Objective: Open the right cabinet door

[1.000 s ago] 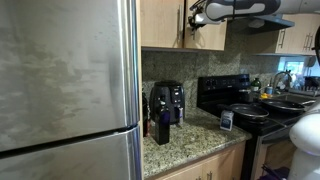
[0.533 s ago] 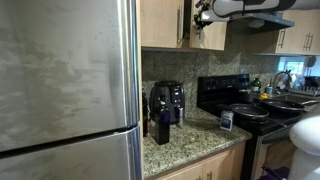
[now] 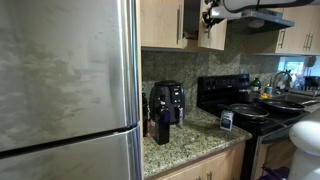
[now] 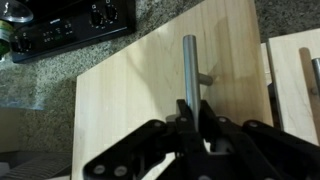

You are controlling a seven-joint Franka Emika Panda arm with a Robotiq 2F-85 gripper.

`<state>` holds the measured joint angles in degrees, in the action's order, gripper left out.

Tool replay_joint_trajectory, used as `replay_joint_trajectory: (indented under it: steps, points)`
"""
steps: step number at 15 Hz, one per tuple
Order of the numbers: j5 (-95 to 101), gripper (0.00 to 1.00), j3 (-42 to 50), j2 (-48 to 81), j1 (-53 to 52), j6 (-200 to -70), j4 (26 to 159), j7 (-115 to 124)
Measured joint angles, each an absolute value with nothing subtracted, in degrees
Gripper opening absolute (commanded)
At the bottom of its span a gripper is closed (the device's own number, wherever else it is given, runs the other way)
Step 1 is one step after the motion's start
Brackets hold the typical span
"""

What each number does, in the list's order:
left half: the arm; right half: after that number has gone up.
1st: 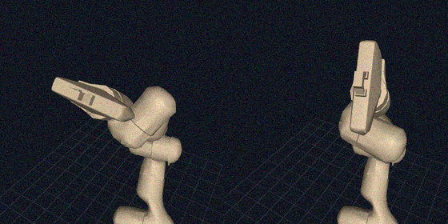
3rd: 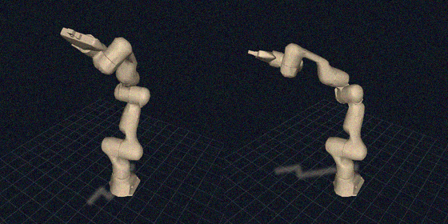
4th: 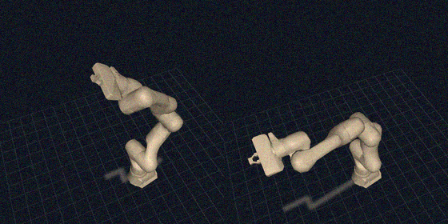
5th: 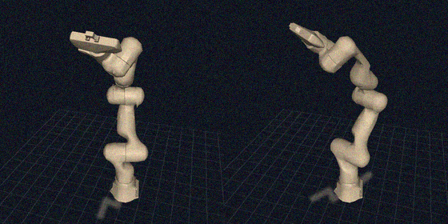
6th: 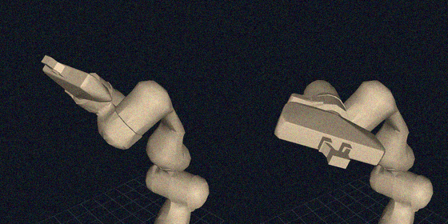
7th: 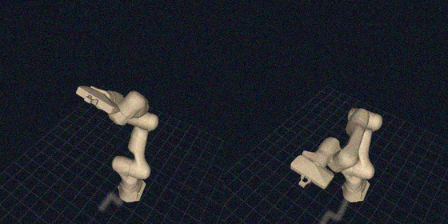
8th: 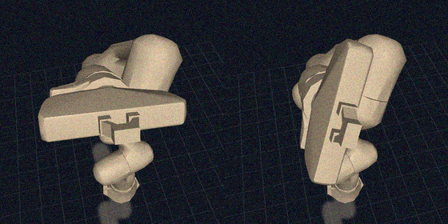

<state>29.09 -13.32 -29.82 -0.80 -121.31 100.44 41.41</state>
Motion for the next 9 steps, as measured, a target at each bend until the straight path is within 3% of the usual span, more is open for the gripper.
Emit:
replay_joint_trajectory:
  steps: [1,5,6,9]
  points:
    - [28.32,0.16,-12.98,-31.01,-0.75,-120.20,100.95,41.08]
    - [27.71,0.16,-13.61,-30.97,-0.21,-120.90,101.03,40.68]
    - [27.71,0.04,-13.87,-30.78,-0.06,-121.11,100.96,40.68]
    - [28.18,0.04,-14.35,-30.73,0.61,-121.21,101.07,40.64]
